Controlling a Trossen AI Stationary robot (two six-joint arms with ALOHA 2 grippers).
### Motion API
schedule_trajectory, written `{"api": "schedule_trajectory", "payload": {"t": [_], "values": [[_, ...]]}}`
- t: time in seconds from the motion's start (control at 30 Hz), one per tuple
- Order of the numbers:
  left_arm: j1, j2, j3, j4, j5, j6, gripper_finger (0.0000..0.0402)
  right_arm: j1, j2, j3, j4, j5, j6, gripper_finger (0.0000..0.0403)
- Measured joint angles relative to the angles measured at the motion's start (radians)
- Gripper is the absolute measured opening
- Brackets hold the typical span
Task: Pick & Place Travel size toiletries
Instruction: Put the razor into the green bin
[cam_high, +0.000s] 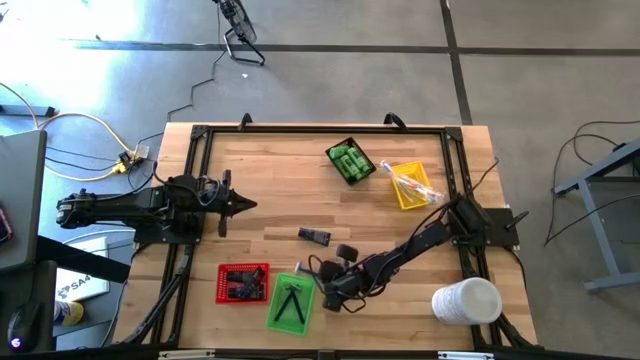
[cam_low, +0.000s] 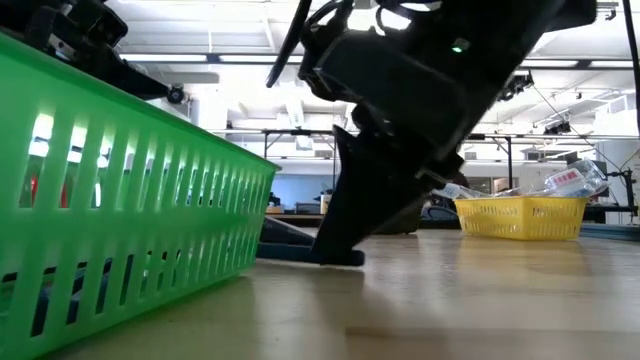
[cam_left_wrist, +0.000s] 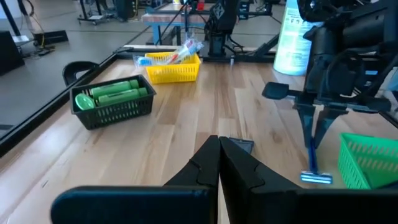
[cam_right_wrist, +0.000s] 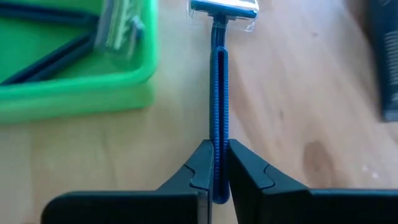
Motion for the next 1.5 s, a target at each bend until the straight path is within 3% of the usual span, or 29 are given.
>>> {"api": "schedule_trajectory", "payload": {"t": [0.23,0.43,0.67,1.07,1.27,1.5], "values": [[0.0,0.0,0.0,-0.002,0.0,0.0,0.0003,-0.027,-0.021,0.0,-0.017,0.041,0.002,0.0023],[0.0,0.0,0.0,-0.002,0.0,-0.004,0.0003,-0.046,-0.087,0.001,-0.056,0.153,-0.009,0.0023],[0.0,0.0,0.0,-0.002,0.0,-0.004,0.0003,-0.046,-0.171,0.003,-0.037,0.166,-0.22,0.0023],[0.0,0.0,0.0,-0.003,0.0,-0.004,0.0003,-0.044,-0.182,0.129,-0.029,0.061,-0.377,0.0023],[0.0,-0.001,0.0,-0.004,0.0,-0.004,0.0003,-0.044,-0.182,0.167,-0.057,0.019,-0.368,0.0023],[0.0,-0.001,0.0,-0.005,0.0,-0.004,0.0003,-0.041,-0.155,0.171,-0.054,-0.111,-0.349,0.0023]]}}
